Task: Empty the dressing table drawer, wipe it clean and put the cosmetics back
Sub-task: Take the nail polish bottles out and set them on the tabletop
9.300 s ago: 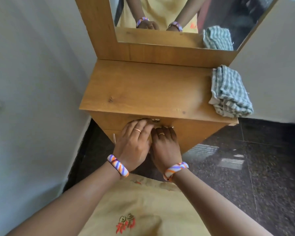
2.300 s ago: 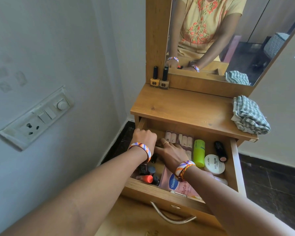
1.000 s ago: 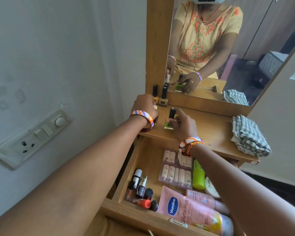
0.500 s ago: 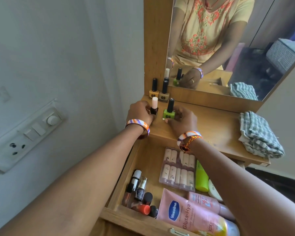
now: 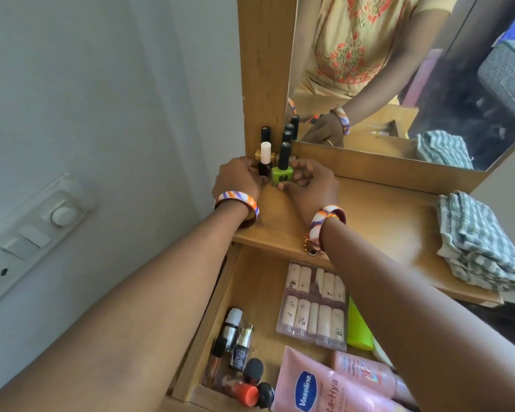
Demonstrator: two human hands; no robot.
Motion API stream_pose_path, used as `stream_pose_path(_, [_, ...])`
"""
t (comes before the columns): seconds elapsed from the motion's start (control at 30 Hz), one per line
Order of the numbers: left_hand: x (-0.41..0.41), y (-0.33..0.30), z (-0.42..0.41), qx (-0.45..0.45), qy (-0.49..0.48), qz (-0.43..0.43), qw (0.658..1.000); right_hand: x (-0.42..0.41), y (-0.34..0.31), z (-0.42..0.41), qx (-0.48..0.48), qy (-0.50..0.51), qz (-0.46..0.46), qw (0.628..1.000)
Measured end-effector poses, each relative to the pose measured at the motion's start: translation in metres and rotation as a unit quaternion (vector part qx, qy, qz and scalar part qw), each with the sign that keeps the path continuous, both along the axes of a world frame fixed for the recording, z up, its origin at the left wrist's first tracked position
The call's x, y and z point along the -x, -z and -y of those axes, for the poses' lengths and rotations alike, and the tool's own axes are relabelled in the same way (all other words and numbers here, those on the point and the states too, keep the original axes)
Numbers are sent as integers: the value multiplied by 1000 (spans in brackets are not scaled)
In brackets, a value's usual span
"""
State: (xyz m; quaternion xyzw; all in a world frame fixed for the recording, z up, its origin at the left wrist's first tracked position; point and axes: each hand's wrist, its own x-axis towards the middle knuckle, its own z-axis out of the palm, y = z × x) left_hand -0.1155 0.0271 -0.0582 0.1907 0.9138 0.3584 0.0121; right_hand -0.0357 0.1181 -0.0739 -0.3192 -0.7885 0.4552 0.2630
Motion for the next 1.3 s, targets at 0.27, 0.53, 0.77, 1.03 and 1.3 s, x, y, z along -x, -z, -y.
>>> stream_pose_path(0.27, [3,6,-5,-17,-5,14,1000,7,-1,1,21,53,15,998])
stream_pose_path(0.53, [7,8,-3,-42,-15,32,999,9,-2,1,-6,56,54,997])
stream_pose_path(0.77, [9,10,-2,-51,-8,49,997,6,-4,1,3,42,60,997])
stream_pose_path(1.03, [-16,9,17,-58,22,44,997,-19,-10,7,10,41,39,998])
stream_pose_path(1.3, [-62,22,52,85,141,-105,981,-53,3,36,-188,-96,181,960])
